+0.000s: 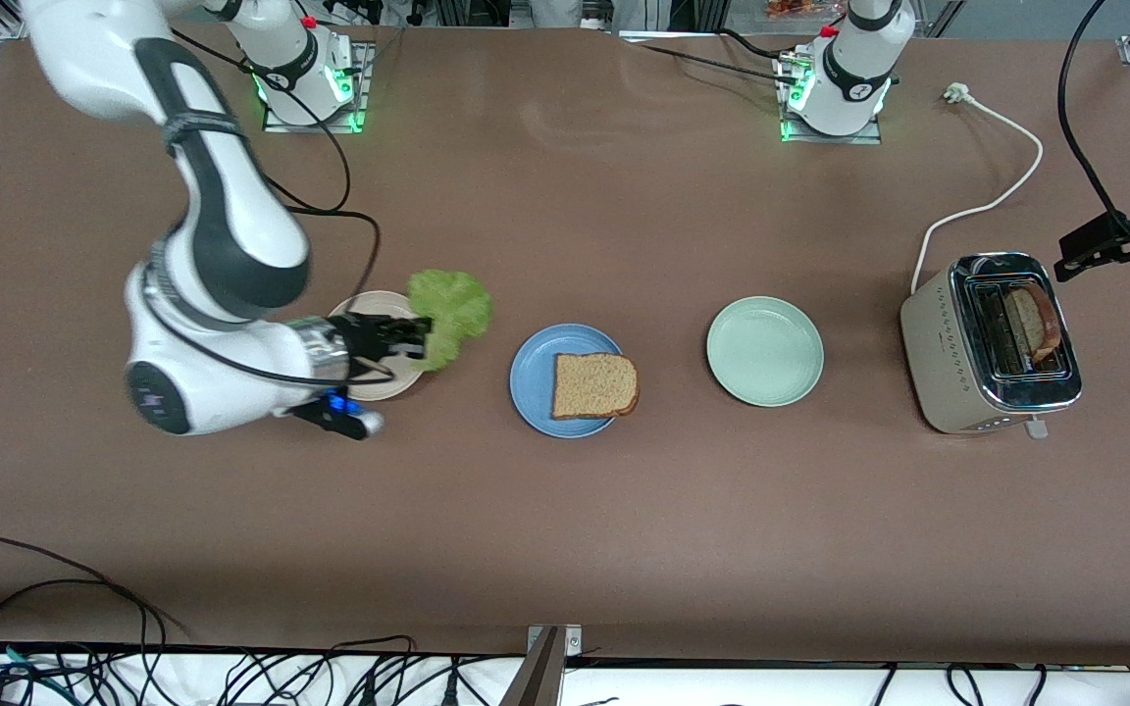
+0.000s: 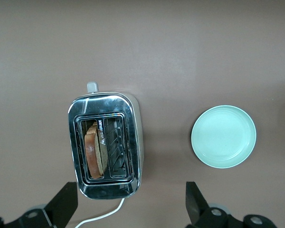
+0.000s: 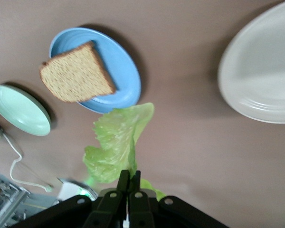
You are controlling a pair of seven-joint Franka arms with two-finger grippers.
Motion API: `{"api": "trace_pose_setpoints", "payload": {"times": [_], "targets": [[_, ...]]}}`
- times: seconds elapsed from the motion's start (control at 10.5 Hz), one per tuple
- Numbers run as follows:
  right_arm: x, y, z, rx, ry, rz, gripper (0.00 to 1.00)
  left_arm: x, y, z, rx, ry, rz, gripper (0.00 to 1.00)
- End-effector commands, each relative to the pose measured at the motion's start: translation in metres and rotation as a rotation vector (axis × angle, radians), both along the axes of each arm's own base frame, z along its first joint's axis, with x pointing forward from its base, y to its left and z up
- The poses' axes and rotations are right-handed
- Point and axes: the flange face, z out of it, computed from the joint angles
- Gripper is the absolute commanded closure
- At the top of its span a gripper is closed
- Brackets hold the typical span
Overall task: Make sandwich in blue plate with both arms
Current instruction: 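Carry the lettuce with the right gripper over the bread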
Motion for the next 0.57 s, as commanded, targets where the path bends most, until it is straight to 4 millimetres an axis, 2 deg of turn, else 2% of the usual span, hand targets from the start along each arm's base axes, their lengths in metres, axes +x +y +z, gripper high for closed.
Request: {"api": "trace_pose_setpoints", "payload": {"times": [0.0, 0.1, 0.19, 0.38, 0.48], "targets": [[0.000, 0.072, -0.048, 0.011, -0.047, -0.123, 1.00, 0.000, 0.002, 0.003, -0.020, 0.002, 0.006, 0.00], [-0.005, 0.092, -0.063, 0.017, -0.071, -0.123, 1.00, 0.000, 0.002, 0.003, -0.020, 0.002, 0.006, 0.00], [-0.002, 0.099, -0.082, 0.024, -0.080, -0.151, 1.00, 0.000, 0.002, 0.003, -0.020, 0.002, 0.006, 0.00], [0.000, 0.114, -0.104, 0.097, -0.063, -0.236, 1.00, 0.000, 0.002, 0.003, -0.020, 0.002, 0.006, 0.00], [-0.005, 0.127, -0.113, 0.102, -0.075, -0.238, 1.00, 0.000, 0.002, 0.003, -0.020, 0.002, 0.006, 0.00]]}}
